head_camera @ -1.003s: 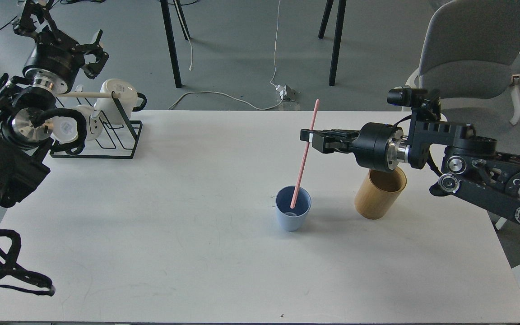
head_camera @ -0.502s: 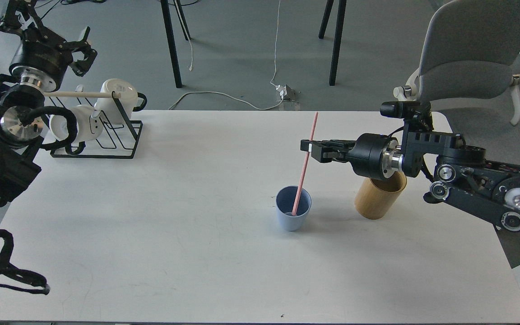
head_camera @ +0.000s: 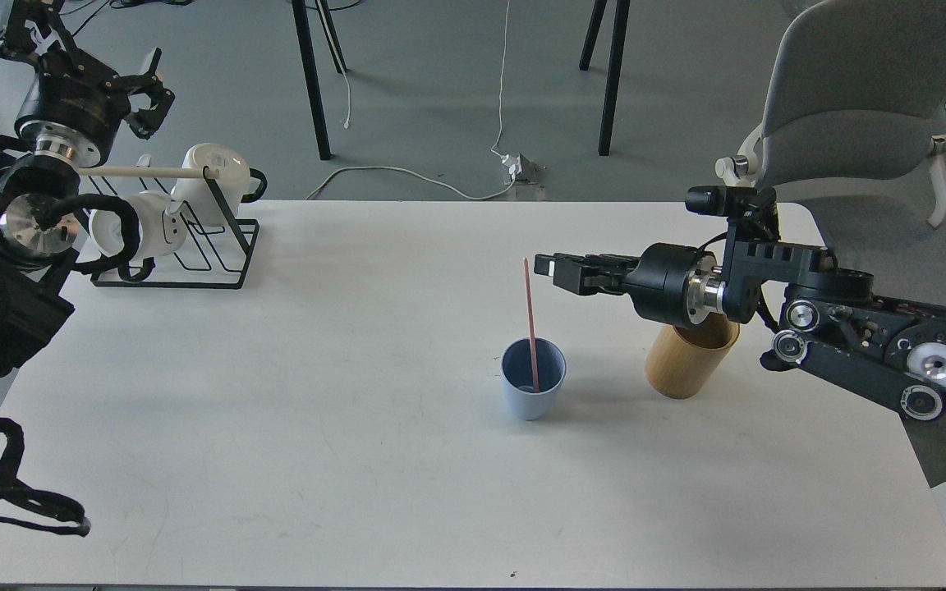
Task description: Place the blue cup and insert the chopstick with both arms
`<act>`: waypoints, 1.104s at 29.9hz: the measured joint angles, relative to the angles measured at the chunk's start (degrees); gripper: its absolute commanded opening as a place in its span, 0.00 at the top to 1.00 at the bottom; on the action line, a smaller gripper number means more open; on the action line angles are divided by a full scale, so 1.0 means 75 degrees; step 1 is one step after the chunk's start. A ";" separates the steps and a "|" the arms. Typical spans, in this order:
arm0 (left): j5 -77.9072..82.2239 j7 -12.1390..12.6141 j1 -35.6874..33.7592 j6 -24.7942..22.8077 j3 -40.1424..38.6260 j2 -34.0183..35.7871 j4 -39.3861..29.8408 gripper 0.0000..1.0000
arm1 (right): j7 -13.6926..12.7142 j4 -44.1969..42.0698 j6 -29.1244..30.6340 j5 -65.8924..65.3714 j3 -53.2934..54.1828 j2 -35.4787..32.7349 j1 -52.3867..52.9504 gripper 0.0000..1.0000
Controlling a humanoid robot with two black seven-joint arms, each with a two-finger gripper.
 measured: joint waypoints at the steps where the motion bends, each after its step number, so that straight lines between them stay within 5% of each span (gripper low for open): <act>1: 0.0000 -0.0002 0.0000 0.0000 0.0000 -0.0001 0.0000 0.00 | 0.0000 -0.0002 -0.0068 0.0028 0.0159 -0.0010 0.0000 0.01; 9: 0.0000 -0.0015 0.0003 0.0000 -0.0008 -0.0009 -0.0009 0.00 | 0.0001 -0.0507 -0.0112 0.0869 0.2490 -0.0141 0.0003 0.00; 24: 0.0000 -0.0028 0.0026 0.0000 0.0063 -0.0275 -0.0016 0.00 | 0.0048 -0.3489 -0.0130 0.8204 0.4371 -0.0278 -0.0028 0.00; 33: -0.0034 -0.0032 0.0010 0.0000 -0.0022 -0.0622 0.0066 0.00 | 0.0004 -0.5404 0.1019 1.1467 0.4678 0.0224 -0.0135 0.00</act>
